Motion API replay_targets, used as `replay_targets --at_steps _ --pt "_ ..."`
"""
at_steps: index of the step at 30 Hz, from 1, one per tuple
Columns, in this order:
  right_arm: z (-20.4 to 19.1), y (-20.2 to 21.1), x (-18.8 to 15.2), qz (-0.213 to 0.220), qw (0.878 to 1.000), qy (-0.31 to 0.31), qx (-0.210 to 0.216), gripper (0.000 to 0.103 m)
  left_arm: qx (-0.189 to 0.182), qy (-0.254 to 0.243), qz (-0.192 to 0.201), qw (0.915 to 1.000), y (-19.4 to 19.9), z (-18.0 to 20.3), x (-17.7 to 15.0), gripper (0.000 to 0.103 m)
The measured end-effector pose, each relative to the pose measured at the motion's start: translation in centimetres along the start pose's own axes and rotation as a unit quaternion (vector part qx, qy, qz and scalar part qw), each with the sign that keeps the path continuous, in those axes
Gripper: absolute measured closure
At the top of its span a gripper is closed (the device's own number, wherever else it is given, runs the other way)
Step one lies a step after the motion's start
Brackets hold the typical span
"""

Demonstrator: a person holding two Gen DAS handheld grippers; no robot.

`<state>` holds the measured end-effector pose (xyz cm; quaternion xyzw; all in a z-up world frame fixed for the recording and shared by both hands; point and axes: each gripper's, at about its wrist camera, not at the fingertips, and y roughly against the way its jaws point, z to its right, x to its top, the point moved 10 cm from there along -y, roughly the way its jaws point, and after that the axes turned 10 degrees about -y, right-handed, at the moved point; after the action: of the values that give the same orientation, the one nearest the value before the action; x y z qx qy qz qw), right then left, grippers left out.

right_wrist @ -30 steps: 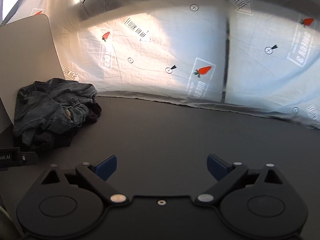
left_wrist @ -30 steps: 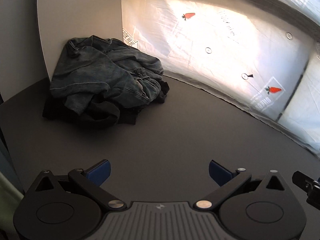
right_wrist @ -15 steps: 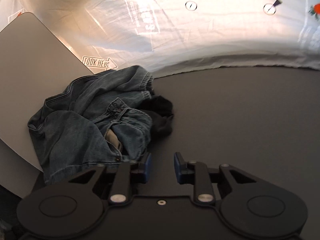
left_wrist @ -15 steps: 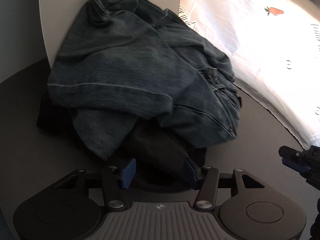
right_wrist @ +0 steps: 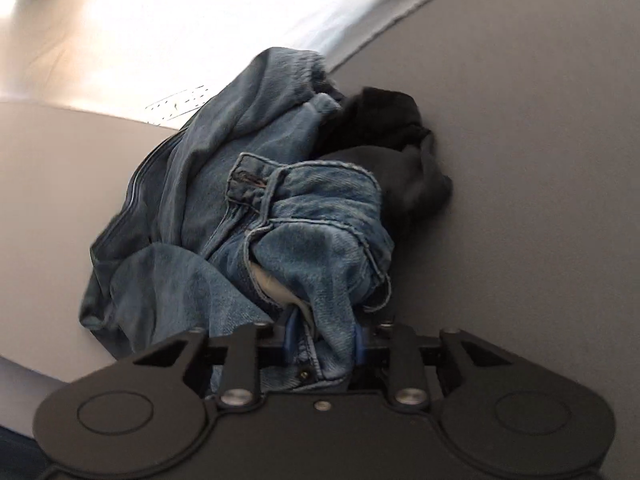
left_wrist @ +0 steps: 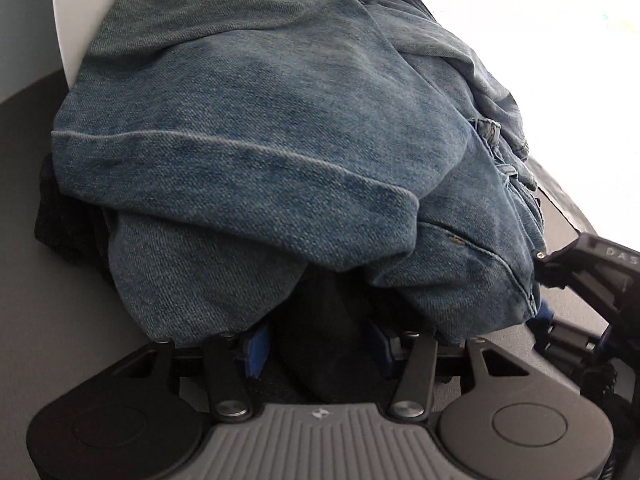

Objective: Fold clothes

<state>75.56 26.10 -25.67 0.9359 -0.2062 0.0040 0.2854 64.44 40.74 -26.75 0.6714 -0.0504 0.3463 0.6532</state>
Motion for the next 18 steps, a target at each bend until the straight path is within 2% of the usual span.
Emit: replay_targets --at_steps 1,3,5,8,9,11,12,14,18 --pt "-0.9 0.5 -0.1 0.011 0.999 0.033 -0.008 0.09 -0.002 0.002 0.0 1.0 0.0 -0.1 0.0 0.05" --pt "-2.6 1.8 -0.4 0.041 0.994 0.092 -0.03 0.093 -0.005 0.005 0.001 1.0 0.0 -0.2 -0.1 0.05" --pt "-5.4 3.9 -0.7 0.094 0.979 0.175 -0.049 0.094 -0.002 0.007 0.005 1.0 0.0 -0.1 -0.2 0.05" --pt "-10.1 7.3 -1.2 0.176 0.934 0.303 -0.067 0.094 0.008 0.019 0.004 0.9998 0.6 -0.2 -0.4 0.049" --pt "-11.5 8.6 -1.3 0.197 0.922 0.328 -0.065 0.094 0.012 0.025 0.005 0.9996 1.0 -0.2 -0.4 0.049" --pt "-13.7 11.4 -1.8 0.229 0.903 0.361 -0.051 0.095 0.02 0.039 0.012 0.999 2.2 -0.3 -0.4 0.052" --pt "-14.9 13.1 -2.4 0.249 0.888 0.384 -0.049 0.095 0.025 0.04 0.02 0.9987 3.1 -0.3 -0.4 0.052" --pt "-16.9 16.6 -3.7 0.297 0.848 0.435 -0.05 0.095 0.025 0.039 0.039 0.9981 5.2 0.0 -0.6 0.052" --pt "-18.6 25.0 -5.0 0.379 0.801 0.462 -0.042 0.095 0.026 0.025 0.077 0.9964 9.9 1.6 -1.8 0.052"
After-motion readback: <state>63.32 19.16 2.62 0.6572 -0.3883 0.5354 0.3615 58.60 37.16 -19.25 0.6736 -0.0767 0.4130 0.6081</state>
